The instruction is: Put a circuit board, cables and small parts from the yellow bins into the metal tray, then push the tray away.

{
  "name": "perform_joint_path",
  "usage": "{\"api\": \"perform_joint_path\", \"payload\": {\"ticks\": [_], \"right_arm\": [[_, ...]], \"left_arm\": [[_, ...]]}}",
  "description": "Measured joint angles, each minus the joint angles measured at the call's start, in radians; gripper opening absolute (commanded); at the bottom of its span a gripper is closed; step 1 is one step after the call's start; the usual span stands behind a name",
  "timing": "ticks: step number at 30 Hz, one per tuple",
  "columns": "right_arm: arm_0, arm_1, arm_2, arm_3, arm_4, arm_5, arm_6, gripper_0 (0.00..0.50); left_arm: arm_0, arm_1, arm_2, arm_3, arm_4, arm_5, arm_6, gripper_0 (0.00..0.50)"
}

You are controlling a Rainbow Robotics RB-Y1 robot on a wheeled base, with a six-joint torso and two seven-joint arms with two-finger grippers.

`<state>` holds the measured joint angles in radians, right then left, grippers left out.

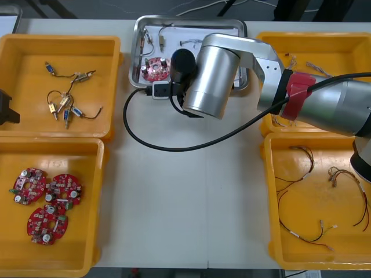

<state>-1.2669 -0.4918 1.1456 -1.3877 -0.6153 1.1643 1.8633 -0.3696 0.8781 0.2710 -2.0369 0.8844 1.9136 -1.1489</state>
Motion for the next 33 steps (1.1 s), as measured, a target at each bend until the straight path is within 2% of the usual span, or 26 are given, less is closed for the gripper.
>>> {"api": "perform_joint_path", "payload": {"ticks": [5, 11, 14, 17, 21, 24, 28, 33], "right_arm": [[0.001, -0.001, -0.077, -0.061, -0.056, 0.174, -0.017, 0.500], [0.012, -0.025, -0.184, -0.159, -0.128, 0.337, -0.243, 0.500], [0.025, -0.058, -0.228, -0.227, -0.169, 0.404, -0.283, 0.500], [0.038, -0.108, -0.263, -0.294, -0.223, 0.455, -0.314, 0.500], [0.063, -0.194, -0.302, -0.386, -0.302, 0.510, -0.482, 0.500], [0.098, -0.266, -0.341, -0.453, -0.357, 0.528, -0.540, 0.500], [0.177, -0.360, -0.419, -0.538, -0.408, 0.534, -0.558, 0.500], [0.306, -0.462, -0.536, -0.633, -0.447, 0.544, -0.693, 0.500]], "left_arm": [[0.000, 0.000, 0.000, 0.000, 0.000, 0.000, 0.000, 0.500], [0.000, 0.000, 0.000, 0.000, 0.000, 0.000, 0.000, 0.500], [0.000, 0.000, 0.000, 0.000, 0.000, 0.000, 0.000, 0.500], [0.000, 0.000, 0.000, -0.001, 0.000, 0.000, 0.000, 0.500], [0.000, 0.000, 0.000, -0.001, 0.000, 0.000, 0.000, 0.500], [0.000, 0.000, 0.000, -0.001, 0.000, 0.000, 0.000, 0.500], [0.000, 0.000, 0.000, -0.002, 0.001, 0.000, 0.000, 0.500], [0.001, 0.000, 0.000, -0.002, 0.001, 0.000, 0.000, 0.500]]}}
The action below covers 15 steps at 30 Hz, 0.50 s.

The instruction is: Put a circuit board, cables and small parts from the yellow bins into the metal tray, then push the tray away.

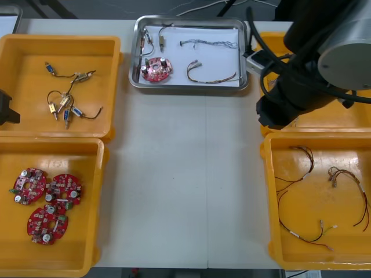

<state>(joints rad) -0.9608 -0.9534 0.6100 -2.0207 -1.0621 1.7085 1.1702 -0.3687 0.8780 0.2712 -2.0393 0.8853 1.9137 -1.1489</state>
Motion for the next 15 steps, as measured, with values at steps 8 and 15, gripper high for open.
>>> {"api": "perform_joint_path", "payload": {"ticks": [8, 15], "right_arm": [[0.213, -0.107, -0.205, -0.071, -0.074, 0.021, -0.088, 0.500], [0.398, -0.129, -0.437, -0.089, -0.114, 0.108, -0.142, 0.500]], "left_arm": [[0.001, 0.000, 0.000, 0.000, 0.000, 0.000, 0.000, 0.500], [0.002, 0.000, 0.000, 0.000, 0.000, 0.000, 0.000, 0.500]]}}
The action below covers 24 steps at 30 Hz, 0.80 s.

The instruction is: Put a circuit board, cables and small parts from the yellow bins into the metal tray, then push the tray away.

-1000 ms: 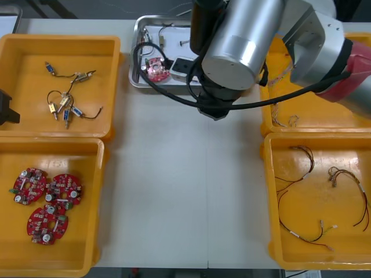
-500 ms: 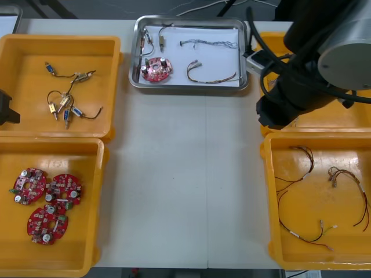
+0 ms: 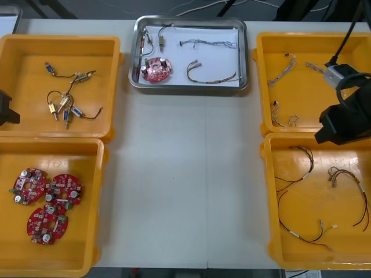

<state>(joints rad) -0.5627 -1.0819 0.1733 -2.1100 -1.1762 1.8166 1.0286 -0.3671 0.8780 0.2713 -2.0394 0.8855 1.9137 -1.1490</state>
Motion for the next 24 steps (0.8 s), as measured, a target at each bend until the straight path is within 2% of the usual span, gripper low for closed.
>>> {"api": "perform_joint_path", "payload": {"ticks": [8, 14, 18, 24], "right_arm": [[0.205, 0.000, -0.245, -0.019, -0.011, 0.026, 0.000, 0.500], [0.327, 0.003, -0.353, -0.026, 0.005, 0.026, 0.000, 0.500], [0.369, 0.020, -0.380, -0.041, 0.050, 0.026, 0.002, 0.500], [0.376, 0.071, -0.381, -0.042, 0.096, 0.022, 0.005, 0.500]], "left_arm": [[0.001, 0.000, 0.000, 0.000, 0.000, 0.000, 0.000, 0.500], [0.001, 0.000, 0.000, 0.000, 0.000, 0.000, 0.000, 0.500], [0.001, 0.000, 0.000, 0.000, 0.000, 0.000, 0.000, 0.500], [0.001, 0.000, 0.000, 0.000, 0.000, 0.000, 0.000, 0.500]]}}
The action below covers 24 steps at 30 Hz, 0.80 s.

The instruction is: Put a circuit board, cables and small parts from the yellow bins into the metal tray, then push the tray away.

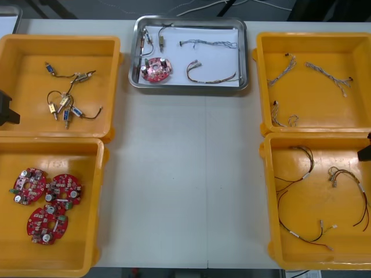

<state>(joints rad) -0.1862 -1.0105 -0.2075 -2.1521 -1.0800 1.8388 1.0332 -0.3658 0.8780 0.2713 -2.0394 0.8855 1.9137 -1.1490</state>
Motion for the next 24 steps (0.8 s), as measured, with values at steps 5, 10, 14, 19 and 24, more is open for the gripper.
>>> {"api": "perform_joint_path", "payload": {"ticks": [5, 10, 14, 19, 24], "right_arm": [[0.000, 0.035, 0.000, 0.000, 0.015, -0.021, 0.003, 0.500], [0.000, 0.061, 0.000, 0.000, 0.029, -0.023, 0.034, 0.500], [0.000, 0.074, 0.000, 0.000, 0.036, -0.023, 0.086, 0.500], [0.001, 0.078, 0.002, 0.000, 0.061, -0.023, 0.086, 0.500], [0.001, 0.078, 0.004, 0.000, 0.077, -0.028, 0.086, 0.500]], "left_arm": [[0.000, 0.000, 0.000, 0.000, 0.000, 0.000, 0.000, 0.500], [0.000, 0.000, 0.000, 0.000, 0.000, 0.000, 0.000, 0.500], [0.000, 0.000, 0.000, 0.000, 0.000, 0.000, 0.000, 0.500], [0.000, 0.000, 0.000, 0.000, 0.000, 0.000, 0.000, 0.500], [0.000, 0.000, 0.000, 0.000, 0.000, 0.000, 0.000, 0.500]]}}
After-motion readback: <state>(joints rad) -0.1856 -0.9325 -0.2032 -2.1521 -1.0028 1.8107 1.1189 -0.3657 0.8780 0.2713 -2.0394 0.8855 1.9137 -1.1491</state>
